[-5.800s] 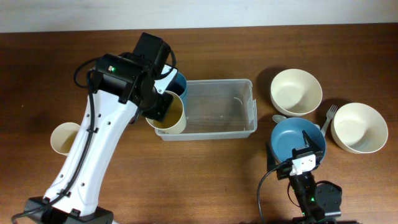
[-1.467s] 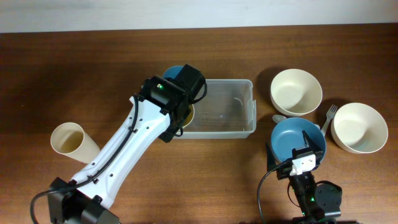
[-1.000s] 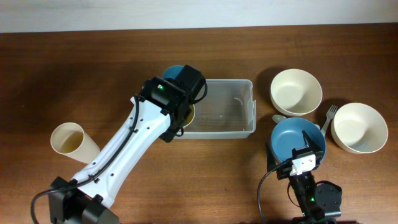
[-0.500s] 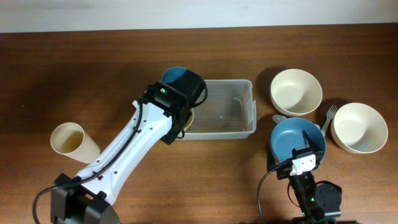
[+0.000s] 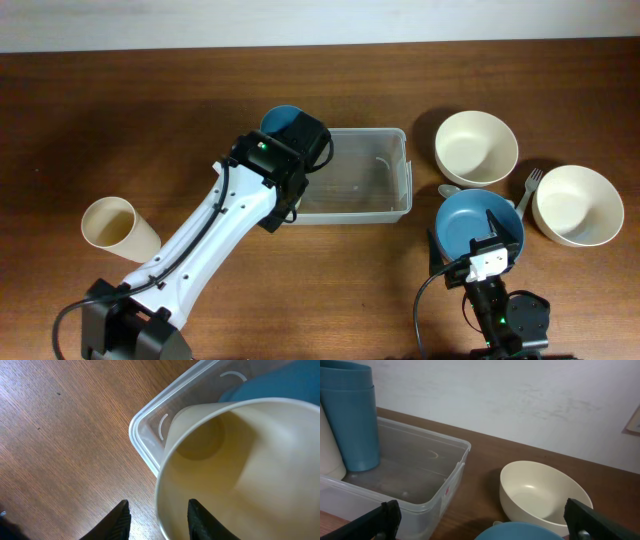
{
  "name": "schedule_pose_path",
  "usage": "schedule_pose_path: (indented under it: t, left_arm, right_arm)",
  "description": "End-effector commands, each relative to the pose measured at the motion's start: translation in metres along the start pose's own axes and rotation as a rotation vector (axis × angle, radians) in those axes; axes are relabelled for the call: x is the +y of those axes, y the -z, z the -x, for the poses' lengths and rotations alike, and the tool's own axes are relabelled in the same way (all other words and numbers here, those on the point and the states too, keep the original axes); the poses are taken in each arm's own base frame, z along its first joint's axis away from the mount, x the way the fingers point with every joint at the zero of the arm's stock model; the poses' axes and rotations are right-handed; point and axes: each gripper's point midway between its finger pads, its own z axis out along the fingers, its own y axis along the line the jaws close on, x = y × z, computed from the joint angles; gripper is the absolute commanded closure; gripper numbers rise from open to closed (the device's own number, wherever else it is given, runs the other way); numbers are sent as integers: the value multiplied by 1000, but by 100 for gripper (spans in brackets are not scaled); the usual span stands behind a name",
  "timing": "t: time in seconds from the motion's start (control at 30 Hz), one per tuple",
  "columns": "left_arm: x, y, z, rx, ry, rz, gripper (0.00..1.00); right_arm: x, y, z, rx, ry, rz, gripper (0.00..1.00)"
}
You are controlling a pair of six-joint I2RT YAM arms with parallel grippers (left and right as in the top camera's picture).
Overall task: Pack container
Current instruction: 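Open the left gripper and release the beige cup in the container, then move the left gripper left over the second beige cup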
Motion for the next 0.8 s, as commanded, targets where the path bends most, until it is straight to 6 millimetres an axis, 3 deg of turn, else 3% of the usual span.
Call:
schedule_pose_path:
  t: [0.0, 0.2, 0.5, 0.6, 0.77]
  left_arm:
    - [0, 7, 1, -6, 8, -24, 60]
    - [-6, 23, 15, -66, -21, -73, 59]
    - [-8, 98, 61, -275, -72, -256, 53]
    - [12, 121, 81, -380, -101, -254, 47]
    - [76, 151, 108, -530, -109, -154, 41]
  right_arm:
    - [0, 0, -2, 3, -4, -4, 1]
    - [0, 0, -2, 3, -4, -4, 1]
    - [0, 0, -2, 3, -4, -4, 1]
    - [0, 0, -2, 3, -4, -4, 1]
    - [0, 0, -2, 3, -4, -4, 1]
